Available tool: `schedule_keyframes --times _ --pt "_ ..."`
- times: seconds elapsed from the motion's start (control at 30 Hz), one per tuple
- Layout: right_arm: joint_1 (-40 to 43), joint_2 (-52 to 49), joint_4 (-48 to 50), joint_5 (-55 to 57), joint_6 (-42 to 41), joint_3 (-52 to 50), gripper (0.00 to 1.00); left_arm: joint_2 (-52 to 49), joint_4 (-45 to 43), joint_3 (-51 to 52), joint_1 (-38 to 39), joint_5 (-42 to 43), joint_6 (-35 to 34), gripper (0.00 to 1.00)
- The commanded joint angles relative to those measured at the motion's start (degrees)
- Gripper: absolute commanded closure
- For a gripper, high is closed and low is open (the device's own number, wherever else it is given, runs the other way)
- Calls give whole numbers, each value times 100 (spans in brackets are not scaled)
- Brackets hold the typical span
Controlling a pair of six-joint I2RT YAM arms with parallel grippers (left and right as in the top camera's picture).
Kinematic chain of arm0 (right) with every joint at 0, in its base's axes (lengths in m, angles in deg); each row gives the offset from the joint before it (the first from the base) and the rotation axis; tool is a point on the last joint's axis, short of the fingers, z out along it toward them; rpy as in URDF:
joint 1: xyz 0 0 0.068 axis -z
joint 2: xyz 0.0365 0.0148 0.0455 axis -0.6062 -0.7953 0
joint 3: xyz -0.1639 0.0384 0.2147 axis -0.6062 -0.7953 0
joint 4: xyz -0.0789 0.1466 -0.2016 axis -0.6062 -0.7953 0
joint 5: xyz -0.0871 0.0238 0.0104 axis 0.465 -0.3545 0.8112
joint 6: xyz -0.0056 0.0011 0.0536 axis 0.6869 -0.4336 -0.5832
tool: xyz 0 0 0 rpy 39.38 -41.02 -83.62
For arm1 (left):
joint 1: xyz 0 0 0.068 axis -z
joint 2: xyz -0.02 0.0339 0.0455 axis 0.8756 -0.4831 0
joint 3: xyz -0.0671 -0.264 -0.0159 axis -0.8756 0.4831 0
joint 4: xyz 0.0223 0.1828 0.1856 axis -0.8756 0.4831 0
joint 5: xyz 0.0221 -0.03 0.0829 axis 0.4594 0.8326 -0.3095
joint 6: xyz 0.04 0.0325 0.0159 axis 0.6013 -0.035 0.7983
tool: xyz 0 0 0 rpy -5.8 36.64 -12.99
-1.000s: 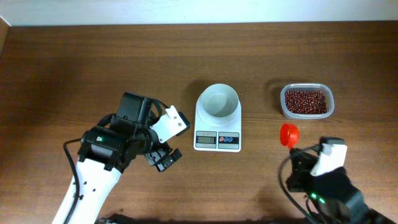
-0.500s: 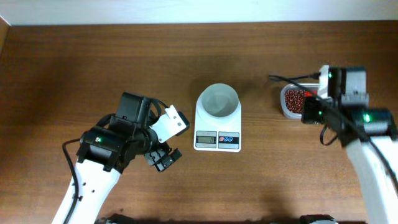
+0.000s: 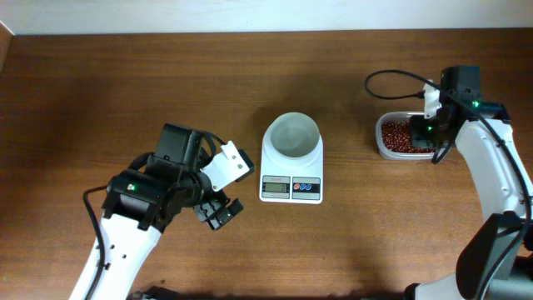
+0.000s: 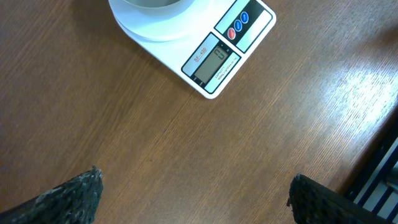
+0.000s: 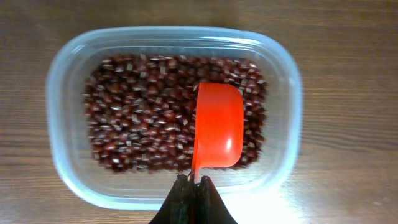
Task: Scoop and weigh 50g on scale
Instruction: 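Dip the scoop into the red beans tub with the right gripper, then lift the filled scoop and carry it toward the scale bowl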
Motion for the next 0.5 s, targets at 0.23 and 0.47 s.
schedule_keyframes --times 0.23,0.47 --pt "232 -581 2 -1497 -7 101 96 55 -9 -87 -31 85 68 1" --pt "1659 -573 -68 -3648 -22 103 96 55 -9 -87 -31 83 68 1"
